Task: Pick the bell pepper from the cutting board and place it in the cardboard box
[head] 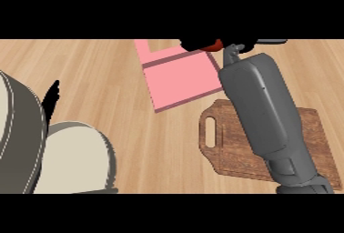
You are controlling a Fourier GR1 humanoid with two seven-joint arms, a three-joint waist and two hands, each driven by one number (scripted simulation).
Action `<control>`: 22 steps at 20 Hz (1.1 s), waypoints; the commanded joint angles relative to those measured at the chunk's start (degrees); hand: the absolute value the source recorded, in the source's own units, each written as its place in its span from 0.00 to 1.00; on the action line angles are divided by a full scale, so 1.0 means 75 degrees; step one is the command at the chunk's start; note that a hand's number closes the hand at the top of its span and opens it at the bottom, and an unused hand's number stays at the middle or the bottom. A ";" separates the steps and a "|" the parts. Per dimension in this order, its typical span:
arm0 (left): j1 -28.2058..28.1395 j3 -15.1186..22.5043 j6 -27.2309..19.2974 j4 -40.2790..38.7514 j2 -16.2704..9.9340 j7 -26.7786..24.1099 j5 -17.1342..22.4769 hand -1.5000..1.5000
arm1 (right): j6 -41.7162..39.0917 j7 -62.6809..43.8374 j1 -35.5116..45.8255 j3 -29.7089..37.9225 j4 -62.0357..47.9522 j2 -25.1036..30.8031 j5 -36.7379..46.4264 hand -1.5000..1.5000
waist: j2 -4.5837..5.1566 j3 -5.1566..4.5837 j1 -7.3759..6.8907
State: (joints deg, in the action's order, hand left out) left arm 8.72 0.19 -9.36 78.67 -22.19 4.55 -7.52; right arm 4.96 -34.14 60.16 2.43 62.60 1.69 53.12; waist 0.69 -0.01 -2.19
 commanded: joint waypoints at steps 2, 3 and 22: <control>-0.0033 -0.0353 -0.0053 -0.0706 -0.0248 -0.0323 -0.0114 0.50 | 0.1078 0.0641 0.0828 0.0474 -0.2122 -0.0217 -0.0067 1.00 | 0.0080 -0.0009 -0.0114; -0.0476 -0.0334 -0.0108 -0.0320 -0.0205 -0.0435 -0.0099 0.50 | 0.1047 0.0687 0.0944 0.0557 -0.2361 -0.0183 -0.0123 1.00 | 0.0021 -0.0005 -0.0097; 0.0452 -0.0201 -0.0061 -0.0417 -0.0175 0.0165 -0.0234 0.50 | 0.3246 0.2124 0.2047 0.2112 -0.5686 -0.0033 -0.0784 0.00 | 0.0196 0.0001 -0.0387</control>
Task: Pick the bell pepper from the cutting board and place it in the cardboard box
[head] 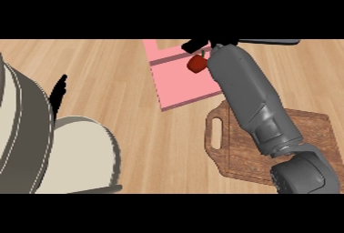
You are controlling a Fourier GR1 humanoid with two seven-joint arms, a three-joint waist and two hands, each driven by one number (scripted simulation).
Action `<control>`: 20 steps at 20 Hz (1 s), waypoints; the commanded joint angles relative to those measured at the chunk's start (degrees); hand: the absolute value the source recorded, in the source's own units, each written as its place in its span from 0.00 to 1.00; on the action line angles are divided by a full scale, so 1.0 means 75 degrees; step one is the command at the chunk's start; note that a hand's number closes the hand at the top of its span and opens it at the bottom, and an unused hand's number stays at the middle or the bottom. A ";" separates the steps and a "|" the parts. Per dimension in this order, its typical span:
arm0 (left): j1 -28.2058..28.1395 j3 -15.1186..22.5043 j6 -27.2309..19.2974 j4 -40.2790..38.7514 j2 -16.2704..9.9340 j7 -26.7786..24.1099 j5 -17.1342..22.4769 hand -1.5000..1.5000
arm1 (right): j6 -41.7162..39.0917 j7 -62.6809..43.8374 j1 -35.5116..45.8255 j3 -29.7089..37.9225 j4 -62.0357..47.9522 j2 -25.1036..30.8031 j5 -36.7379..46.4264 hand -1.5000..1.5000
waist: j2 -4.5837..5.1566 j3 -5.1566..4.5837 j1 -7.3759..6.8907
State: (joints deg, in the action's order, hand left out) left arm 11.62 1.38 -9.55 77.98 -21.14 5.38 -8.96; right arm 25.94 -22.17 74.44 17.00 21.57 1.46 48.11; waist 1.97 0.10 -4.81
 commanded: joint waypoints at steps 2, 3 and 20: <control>-0.0434 -0.0292 -0.0046 -0.0026 -0.0344 -0.0141 -0.0076 0.50 | 0.0907 0.0984 -0.0043 0.0286 -0.0133 0.0018 -0.0215 0.00 | -0.0028 -0.0009 -0.0053; -0.0080 -0.0090 -0.0378 -0.0324 0.0066 -0.0020 -0.0281 0.50 | 0.1216 0.1346 -0.0069 0.0339 -0.0032 -0.0058 -0.0277 0.00 | 0.0037 -0.0008 -0.0009; -0.0971 -0.0901 -0.0039 -0.0038 -0.0582 -0.0081 0.0087 0.50 | 0.0748 0.3187 -0.1559 0.1489 0.1681 0.0708 -0.2354 0.00 | -0.0326 -0.0010 0.0707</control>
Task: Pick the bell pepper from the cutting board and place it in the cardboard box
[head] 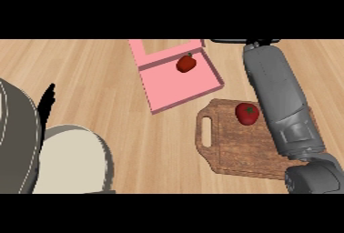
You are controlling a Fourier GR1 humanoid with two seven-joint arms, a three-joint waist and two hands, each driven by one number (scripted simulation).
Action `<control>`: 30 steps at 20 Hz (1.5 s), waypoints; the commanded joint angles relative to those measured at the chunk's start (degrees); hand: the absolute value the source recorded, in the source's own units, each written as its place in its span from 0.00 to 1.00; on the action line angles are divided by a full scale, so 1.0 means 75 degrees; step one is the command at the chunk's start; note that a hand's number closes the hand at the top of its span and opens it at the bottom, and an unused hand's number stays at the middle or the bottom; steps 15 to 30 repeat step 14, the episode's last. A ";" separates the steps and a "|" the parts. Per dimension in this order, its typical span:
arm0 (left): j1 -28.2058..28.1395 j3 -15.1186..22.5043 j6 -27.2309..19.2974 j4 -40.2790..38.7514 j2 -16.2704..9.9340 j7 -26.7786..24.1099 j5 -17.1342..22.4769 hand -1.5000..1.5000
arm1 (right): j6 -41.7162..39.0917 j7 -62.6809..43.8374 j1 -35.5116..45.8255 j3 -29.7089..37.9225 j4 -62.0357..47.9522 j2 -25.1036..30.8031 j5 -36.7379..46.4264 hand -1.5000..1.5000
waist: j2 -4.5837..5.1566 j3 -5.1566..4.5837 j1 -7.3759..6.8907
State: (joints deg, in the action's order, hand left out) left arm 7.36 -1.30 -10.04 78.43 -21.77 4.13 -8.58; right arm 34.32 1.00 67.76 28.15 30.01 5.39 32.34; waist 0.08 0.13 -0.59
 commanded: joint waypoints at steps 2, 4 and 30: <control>-0.0553 -0.0079 -0.0376 0.0058 0.0070 0.0252 -0.0311 0.50 | -0.0662 0.0053 -0.1088 -0.0045 0.1053 0.0382 -0.0385 0.00 | -0.0078 -0.0015 0.0186; -0.0491 -0.0594 -0.0002 -0.0019 -0.0440 0.0242 0.0056 0.50 | -0.1090 -0.0001 -0.1593 -0.0063 0.1519 0.0646 -0.0503 0.00 | -0.0109 -0.0017 0.0267; -0.0535 -0.0499 -0.0083 0.0283 -0.0354 0.0422 -0.0084 0.50 | -0.3687 -0.1220 -0.3963 -0.0592 0.4627 0.1582 -0.1018 0.00 | -0.0113 -0.0021 0.0331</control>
